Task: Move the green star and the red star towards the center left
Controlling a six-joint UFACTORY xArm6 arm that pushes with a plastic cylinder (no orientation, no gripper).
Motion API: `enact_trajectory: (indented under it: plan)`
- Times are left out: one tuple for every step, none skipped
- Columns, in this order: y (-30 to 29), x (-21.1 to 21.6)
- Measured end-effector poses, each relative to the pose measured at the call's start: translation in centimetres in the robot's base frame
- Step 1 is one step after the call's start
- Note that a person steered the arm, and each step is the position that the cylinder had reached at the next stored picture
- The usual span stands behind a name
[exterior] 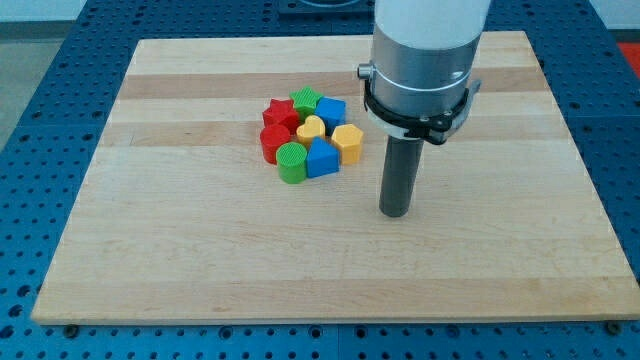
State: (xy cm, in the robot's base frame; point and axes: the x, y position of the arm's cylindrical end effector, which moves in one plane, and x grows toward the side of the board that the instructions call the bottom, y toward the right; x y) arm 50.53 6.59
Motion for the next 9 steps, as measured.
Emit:
enact_trajectory:
  plan:
    - [0.3, -0.9]
    - [2.4, -8.3]
    - [3.2, -11.9]
    - [3.2, -12.2]
    - [2.2, -16.0]
    - [1.7, -16.0]
    - [0.0, -18.2]
    - [-0.8, -18.2]
    - [-2.0, -18.2]
